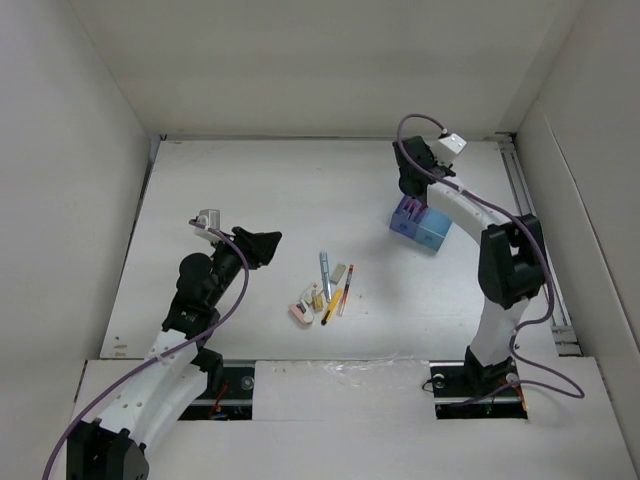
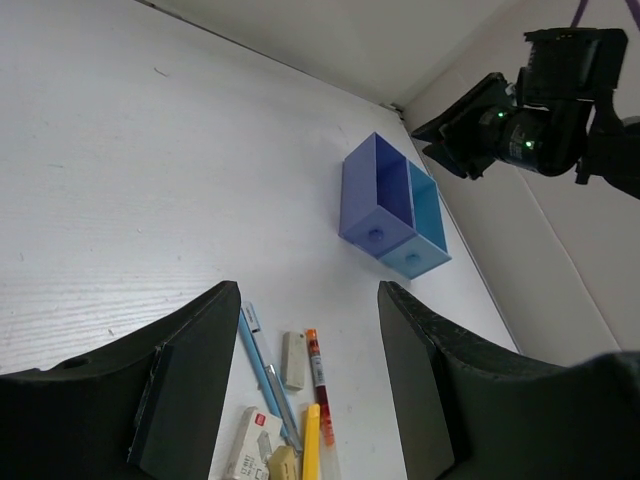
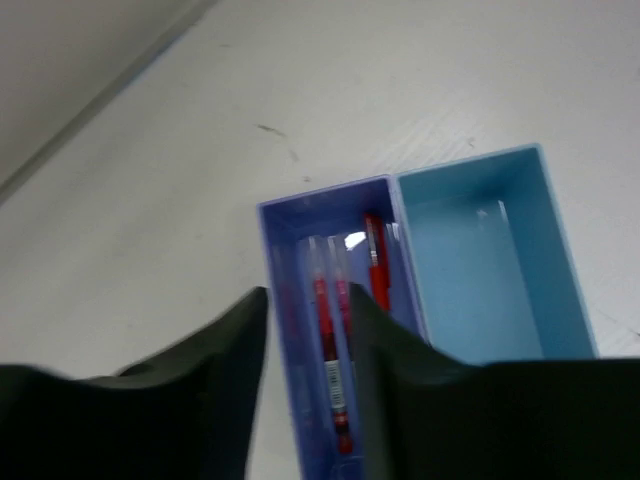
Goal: Sort the stationery into containers
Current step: Pick up the pen from the center of the board, then place the pen in the storage box.
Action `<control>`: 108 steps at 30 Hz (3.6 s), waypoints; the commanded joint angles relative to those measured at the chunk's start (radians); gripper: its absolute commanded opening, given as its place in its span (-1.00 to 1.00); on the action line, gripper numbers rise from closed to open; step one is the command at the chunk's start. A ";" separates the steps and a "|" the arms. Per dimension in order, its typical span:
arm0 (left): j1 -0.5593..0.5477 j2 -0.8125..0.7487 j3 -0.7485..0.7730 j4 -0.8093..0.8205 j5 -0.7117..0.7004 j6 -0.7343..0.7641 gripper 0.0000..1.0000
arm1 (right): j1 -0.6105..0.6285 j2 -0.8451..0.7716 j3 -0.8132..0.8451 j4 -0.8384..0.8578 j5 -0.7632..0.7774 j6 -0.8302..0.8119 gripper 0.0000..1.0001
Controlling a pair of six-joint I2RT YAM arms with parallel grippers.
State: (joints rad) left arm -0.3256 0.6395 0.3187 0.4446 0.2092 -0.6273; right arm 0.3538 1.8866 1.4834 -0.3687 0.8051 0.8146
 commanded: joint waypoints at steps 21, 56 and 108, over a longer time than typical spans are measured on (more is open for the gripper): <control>-0.003 -0.014 0.016 0.052 0.027 -0.003 0.08 | 0.525 -0.188 -0.399 0.069 -0.205 0.152 0.00; -0.003 -0.014 0.016 0.062 0.027 -0.003 0.08 | 0.554 -0.110 -0.402 0.034 -0.185 0.204 -0.28; -0.003 0.005 0.016 0.072 0.036 -0.012 0.08 | 0.110 -0.461 -0.448 0.080 -0.291 0.034 -1.00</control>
State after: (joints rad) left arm -0.3256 0.6460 0.3187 0.4549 0.2295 -0.6342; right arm 0.5259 1.4677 0.9829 -0.3305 0.5648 0.8890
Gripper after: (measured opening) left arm 0.539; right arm 0.132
